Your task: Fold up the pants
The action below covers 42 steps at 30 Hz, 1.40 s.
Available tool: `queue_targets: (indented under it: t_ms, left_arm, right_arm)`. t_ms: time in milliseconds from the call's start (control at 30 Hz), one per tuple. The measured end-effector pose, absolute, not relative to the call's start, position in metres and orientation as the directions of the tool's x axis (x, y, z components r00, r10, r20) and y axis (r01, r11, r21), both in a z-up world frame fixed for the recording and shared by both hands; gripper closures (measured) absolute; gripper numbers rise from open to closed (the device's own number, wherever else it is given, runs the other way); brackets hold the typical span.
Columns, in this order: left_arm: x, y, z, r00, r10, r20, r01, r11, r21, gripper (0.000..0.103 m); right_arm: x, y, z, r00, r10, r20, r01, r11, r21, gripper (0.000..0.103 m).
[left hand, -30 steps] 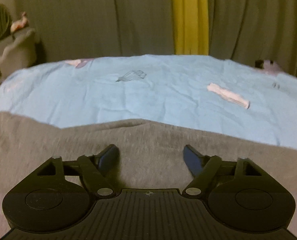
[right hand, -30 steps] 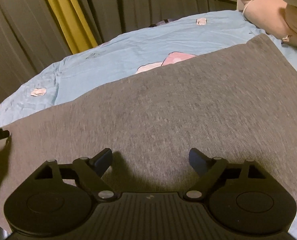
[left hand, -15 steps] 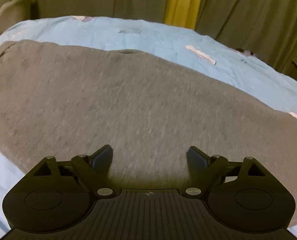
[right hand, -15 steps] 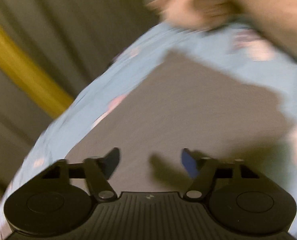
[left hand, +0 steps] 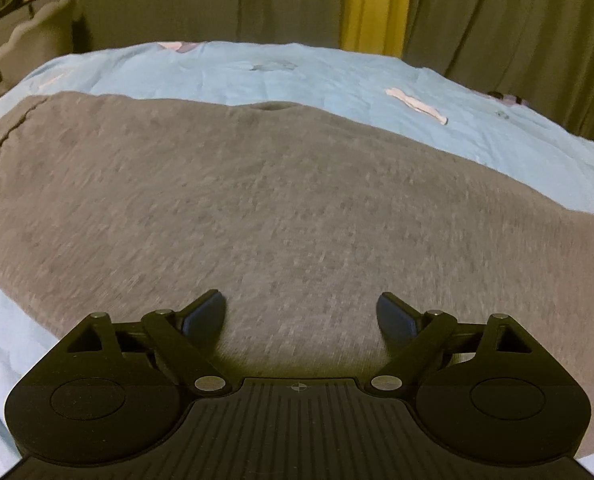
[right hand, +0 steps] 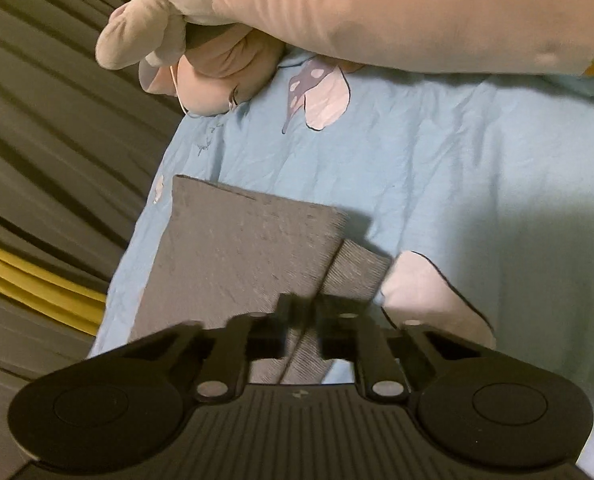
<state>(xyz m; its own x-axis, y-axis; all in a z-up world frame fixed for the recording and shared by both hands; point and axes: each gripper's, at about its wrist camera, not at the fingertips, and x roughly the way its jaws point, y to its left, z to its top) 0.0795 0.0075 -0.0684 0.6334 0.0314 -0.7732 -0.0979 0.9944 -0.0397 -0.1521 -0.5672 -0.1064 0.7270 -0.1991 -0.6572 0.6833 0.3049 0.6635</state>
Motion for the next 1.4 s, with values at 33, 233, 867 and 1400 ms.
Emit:
queue_targets:
  t_ms: [33,233,867,1400]
  left_arm:
    - [0.079,0.009,-0.068,0.633,0.030,-0.774,-0.103,0.994,-0.046,0.013]
    - [0.079,0.011,-0.068,0.631,0.029,-0.776,-0.112,0.992,-0.054,0.011]
    - [0.076,0.027,-0.061,0.642,-0.001,-0.767,-0.180,0.972,-0.151,0.011]
    - [0.073,0.010,-0.061,0.651,0.014,-0.759,-0.108,0.991,-0.074,0.011]
  right_arm:
    - [-0.151,-0.569,-0.106,0.728,-0.196,-0.657,0.682,0.300,0.667,0.091]
    - [-0.144,-0.574,-0.110,0.735,-0.189,-0.652,0.677,0.278,0.682,0.088]
    - [-0.162,-0.565,-0.101,0.718,-0.224,-0.659,0.695,0.297,0.655,0.099]
    - [-0.170,-0.561,-0.088,0.623,-0.296,-0.724,0.776,0.350,0.524,0.087]
